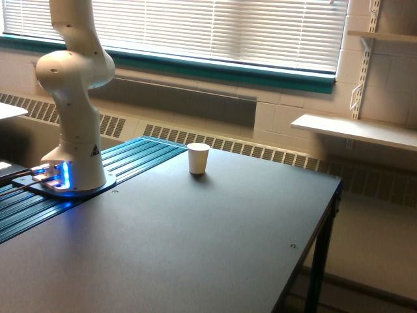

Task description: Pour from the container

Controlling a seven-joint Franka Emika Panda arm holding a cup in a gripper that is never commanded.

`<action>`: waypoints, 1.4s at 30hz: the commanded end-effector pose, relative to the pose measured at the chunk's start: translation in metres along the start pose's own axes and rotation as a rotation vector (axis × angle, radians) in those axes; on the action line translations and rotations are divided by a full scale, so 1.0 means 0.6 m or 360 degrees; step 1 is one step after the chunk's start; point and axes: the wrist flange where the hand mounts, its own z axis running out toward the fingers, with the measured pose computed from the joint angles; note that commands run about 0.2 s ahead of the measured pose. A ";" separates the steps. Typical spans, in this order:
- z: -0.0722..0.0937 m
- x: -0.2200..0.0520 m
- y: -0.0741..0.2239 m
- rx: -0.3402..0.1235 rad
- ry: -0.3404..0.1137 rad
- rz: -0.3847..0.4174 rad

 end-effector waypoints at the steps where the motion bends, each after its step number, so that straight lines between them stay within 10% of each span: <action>1: 0.057 -0.095 0.074 -0.0234 -0.0298 -0.0094; 10: 0.078 -0.202 0.176 -0.0622 -0.0577 -0.0026; 19: 0.034 -0.292 0.244 -0.0928 -0.0839 0.0141; 42: -0.141 -0.542 0.228 -0.0956 -0.1183 0.0116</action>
